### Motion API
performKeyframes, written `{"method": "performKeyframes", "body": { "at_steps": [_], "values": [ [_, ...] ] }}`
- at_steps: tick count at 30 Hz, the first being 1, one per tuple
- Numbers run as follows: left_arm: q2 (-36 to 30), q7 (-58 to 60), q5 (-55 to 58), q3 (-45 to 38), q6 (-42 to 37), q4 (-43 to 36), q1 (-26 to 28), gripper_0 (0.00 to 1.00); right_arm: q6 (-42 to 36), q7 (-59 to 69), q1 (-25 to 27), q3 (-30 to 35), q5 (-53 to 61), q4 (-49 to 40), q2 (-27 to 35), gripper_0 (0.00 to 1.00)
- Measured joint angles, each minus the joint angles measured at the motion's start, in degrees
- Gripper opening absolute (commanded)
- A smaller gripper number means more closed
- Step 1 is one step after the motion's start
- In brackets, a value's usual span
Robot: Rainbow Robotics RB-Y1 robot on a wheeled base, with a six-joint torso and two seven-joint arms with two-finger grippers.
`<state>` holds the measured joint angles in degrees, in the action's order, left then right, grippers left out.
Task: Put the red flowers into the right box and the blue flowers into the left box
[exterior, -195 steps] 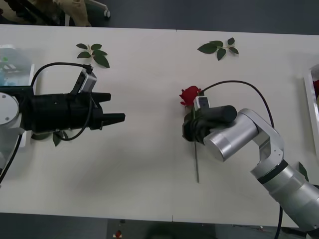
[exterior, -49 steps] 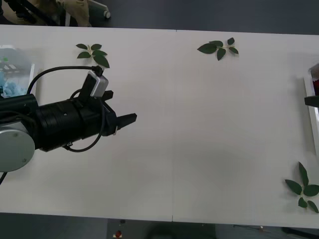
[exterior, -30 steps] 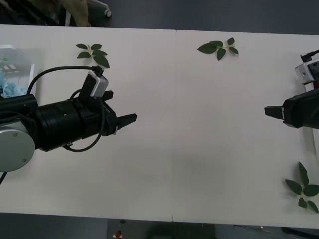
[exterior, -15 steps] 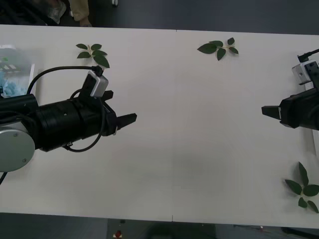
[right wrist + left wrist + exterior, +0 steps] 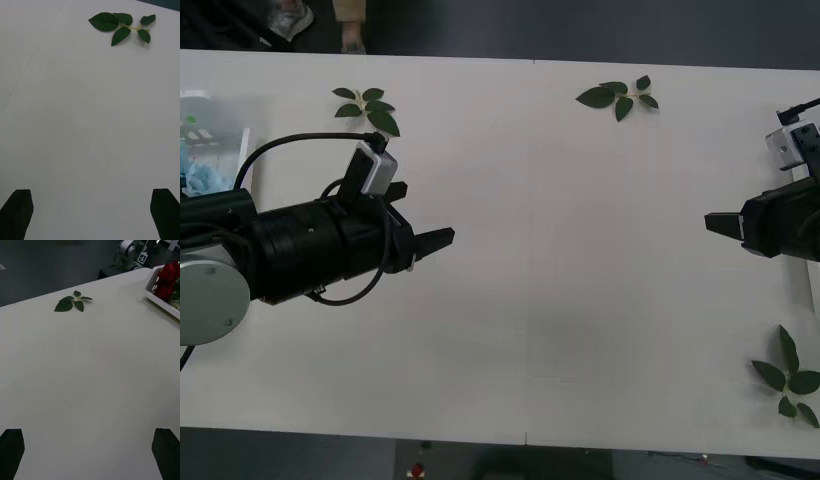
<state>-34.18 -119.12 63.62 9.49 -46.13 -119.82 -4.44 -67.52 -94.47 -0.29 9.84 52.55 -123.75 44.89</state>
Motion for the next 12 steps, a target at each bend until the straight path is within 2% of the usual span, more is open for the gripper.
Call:
{"method": "performKeyframes", "body": {
  "at_steps": [12],
  "values": [
    [0.0, 0.0, 0.0, 0.0, 0.0, 0.0, 0.0, 1.00, 0.0, 0.0, 0.0, 0.0, 0.0, 0.0, 0.0, 0.95]
  ]
}}
